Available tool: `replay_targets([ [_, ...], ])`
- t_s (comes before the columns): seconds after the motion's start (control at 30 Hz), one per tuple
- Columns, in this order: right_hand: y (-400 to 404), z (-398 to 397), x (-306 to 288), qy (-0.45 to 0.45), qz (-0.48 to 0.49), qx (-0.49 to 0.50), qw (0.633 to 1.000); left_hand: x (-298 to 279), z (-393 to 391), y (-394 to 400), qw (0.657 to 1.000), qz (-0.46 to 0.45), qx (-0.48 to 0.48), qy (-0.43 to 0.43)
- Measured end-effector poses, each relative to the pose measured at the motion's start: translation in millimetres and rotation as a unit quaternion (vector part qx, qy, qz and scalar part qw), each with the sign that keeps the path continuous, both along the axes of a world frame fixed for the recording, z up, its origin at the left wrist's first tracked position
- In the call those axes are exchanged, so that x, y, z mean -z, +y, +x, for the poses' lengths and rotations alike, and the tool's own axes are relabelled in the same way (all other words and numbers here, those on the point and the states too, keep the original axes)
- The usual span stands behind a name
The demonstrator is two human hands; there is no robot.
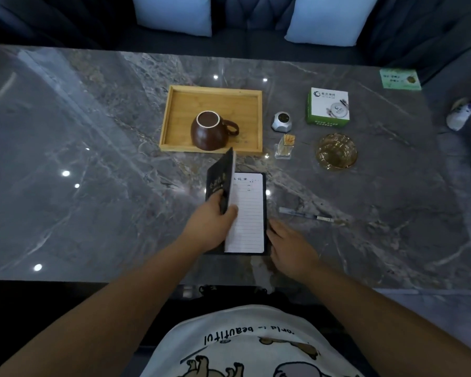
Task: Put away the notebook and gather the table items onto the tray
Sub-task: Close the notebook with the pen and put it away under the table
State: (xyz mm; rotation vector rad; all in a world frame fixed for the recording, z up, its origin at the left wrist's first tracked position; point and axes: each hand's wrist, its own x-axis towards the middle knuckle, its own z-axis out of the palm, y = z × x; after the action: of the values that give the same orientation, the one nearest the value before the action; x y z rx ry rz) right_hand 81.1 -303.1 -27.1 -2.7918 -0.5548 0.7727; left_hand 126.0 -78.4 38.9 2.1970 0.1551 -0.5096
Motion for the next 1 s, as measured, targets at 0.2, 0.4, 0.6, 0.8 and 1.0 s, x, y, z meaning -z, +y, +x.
replay_targets([
  [0.2,-19,-14,4,-0.01,-0.071,-0.015,0.997,25,4,-52,0.987,0.134,0.087,0.026],
  [0.4,-25,-19,10,0.002,-0.079,-0.015,0.997,57,-13,-60,0.921,0.303,0.233,0.081],
  [0.6,-27,-18,10,0.013,-0.08,-0.027,0.996,63,-5,-38,0.943,0.238,0.23,0.027],
  [0.8,-28,-19,11,0.009,-0.089,-0.037,0.995,66,-25,18,0.884,0.237,0.32,-0.247],
  [1.0,-29,-18,13,0.008,-0.085,-0.038,0.996,86,-43,36,0.832,0.356,0.405,-0.13],
])
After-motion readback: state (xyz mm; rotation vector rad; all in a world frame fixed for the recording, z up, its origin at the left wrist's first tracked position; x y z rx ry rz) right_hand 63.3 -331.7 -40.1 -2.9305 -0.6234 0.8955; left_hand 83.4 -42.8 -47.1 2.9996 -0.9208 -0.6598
